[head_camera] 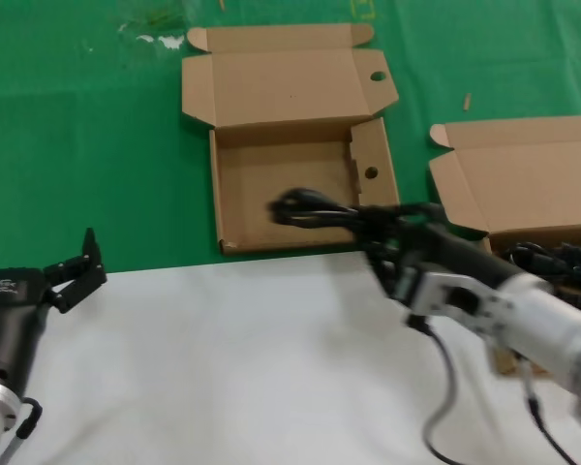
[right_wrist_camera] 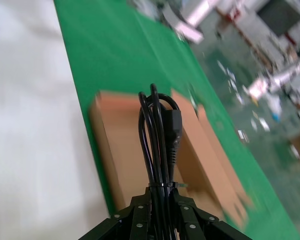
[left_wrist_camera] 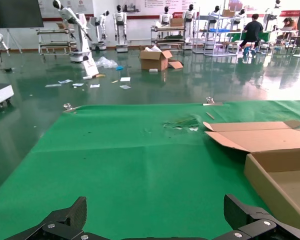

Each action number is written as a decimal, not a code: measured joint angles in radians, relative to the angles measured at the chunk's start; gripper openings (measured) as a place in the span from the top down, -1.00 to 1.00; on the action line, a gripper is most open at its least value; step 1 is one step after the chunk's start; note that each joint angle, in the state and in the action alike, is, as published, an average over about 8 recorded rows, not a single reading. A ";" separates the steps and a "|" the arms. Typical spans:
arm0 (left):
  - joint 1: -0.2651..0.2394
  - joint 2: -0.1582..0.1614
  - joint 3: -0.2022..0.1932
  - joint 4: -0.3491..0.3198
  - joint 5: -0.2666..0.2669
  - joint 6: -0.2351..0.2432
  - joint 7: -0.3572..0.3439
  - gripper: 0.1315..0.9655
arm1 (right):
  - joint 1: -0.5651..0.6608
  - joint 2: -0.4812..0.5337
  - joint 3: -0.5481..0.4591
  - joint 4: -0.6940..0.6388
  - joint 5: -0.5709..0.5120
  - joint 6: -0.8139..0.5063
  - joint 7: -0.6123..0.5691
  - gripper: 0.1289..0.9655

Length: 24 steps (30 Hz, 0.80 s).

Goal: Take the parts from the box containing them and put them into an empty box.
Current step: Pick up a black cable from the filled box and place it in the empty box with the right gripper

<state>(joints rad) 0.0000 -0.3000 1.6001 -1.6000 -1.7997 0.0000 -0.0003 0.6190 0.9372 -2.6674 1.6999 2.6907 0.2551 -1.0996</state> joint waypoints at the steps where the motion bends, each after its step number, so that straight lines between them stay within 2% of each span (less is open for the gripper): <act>1: 0.000 0.000 0.000 0.000 0.000 0.000 0.000 -1.00 | 0.026 -0.030 -0.017 -0.021 0.012 -0.002 -0.024 0.82; 5: 0.000 0.000 0.000 0.000 0.000 0.000 0.000 -1.00 | 0.105 -0.131 -0.061 -0.098 0.044 -0.016 -0.100 0.82; 10: 0.000 0.000 0.000 0.000 0.000 0.000 0.000 -1.00 | 0.164 -0.204 -0.079 -0.170 0.058 -0.034 -0.157 0.82; 24: 0.000 0.000 0.000 0.000 0.000 0.000 0.000 -1.00 | 0.220 -0.228 -0.085 -0.243 0.062 -0.055 -0.210 0.82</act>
<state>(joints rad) 0.0000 -0.3000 1.6000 -1.6000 -1.7997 0.0000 -0.0003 0.8390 0.7089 -2.7528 1.4566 2.7528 0.2002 -1.3093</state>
